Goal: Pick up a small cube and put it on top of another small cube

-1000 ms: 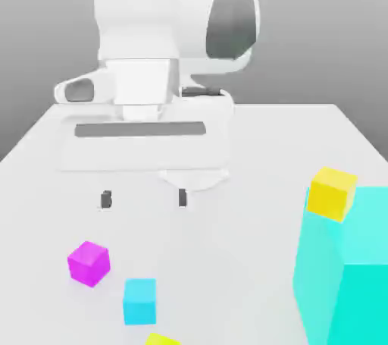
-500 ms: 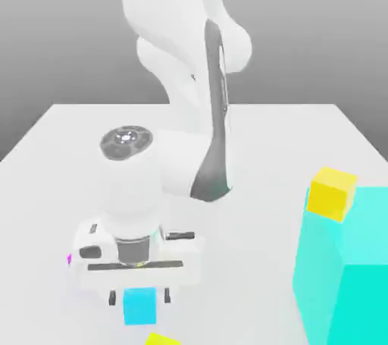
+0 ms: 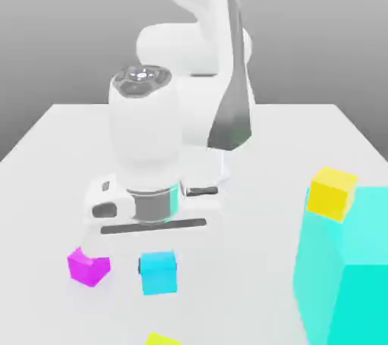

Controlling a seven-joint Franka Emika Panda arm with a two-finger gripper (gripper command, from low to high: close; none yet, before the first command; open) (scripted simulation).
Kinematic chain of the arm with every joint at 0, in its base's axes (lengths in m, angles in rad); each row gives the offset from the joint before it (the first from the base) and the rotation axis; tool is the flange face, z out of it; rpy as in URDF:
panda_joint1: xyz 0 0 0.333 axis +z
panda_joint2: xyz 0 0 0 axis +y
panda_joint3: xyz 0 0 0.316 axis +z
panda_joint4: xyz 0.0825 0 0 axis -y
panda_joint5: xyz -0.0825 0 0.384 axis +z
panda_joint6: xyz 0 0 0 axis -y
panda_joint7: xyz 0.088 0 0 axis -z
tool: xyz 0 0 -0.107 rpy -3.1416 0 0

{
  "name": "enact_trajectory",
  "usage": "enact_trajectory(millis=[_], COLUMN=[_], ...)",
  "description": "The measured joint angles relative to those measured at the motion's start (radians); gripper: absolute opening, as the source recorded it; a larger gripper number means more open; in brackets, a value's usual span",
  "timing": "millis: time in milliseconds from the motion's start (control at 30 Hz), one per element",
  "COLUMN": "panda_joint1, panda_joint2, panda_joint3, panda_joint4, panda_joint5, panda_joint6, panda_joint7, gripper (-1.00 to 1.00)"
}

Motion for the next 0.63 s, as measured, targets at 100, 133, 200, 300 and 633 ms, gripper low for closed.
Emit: enact_trajectory(millis=[100,133,200,300,633], panda_joint1=[0.072,0.092,0.129,0.171,0.219], panda_joint2=[-0.074,-0.099,-0.148,-0.221,-0.238], panda_joint3=[0.038,0.049,0.073,0.12,0.187], panda_joint4=[0.057,0.077,0.115,0.173,0.142], panda_joint5=[-0.001,-0.003,-0.009,-0.02,-0.037], panda_joint6=[-0.13,-0.173,-0.26,-0.391,-0.376], panda_joint7=[0.031,0.043,0.067,0.106,0.154], gripper=[-1.0,-1.0,-1.0,-1.0,1.0])
